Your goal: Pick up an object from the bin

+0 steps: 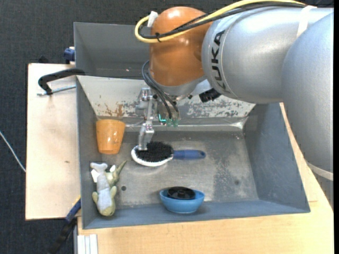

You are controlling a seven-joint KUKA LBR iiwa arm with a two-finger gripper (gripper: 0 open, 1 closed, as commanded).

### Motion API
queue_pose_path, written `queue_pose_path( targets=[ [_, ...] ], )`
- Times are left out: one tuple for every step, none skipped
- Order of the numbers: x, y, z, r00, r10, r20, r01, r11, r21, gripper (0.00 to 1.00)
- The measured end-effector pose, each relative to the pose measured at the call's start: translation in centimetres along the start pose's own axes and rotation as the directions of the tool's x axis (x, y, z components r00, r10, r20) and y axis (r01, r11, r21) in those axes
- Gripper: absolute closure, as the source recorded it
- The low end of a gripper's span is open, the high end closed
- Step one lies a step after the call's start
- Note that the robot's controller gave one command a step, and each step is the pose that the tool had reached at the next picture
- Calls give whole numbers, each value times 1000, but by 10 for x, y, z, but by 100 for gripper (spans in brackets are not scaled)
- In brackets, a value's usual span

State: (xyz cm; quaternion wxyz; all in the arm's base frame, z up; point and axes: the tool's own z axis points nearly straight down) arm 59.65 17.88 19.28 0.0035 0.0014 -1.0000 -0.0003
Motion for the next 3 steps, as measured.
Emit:
queue_pose_path(
  targets=[
    [30, -67, 115, 972, -234, 1, 234, 972, 3, 0],
    [28, -65, 111, 972, -235, 7, 235, 972, 1, 100],
    [27, -64, -43, 927, -374, 20, 374, 927, 5, 100]
  ],
)
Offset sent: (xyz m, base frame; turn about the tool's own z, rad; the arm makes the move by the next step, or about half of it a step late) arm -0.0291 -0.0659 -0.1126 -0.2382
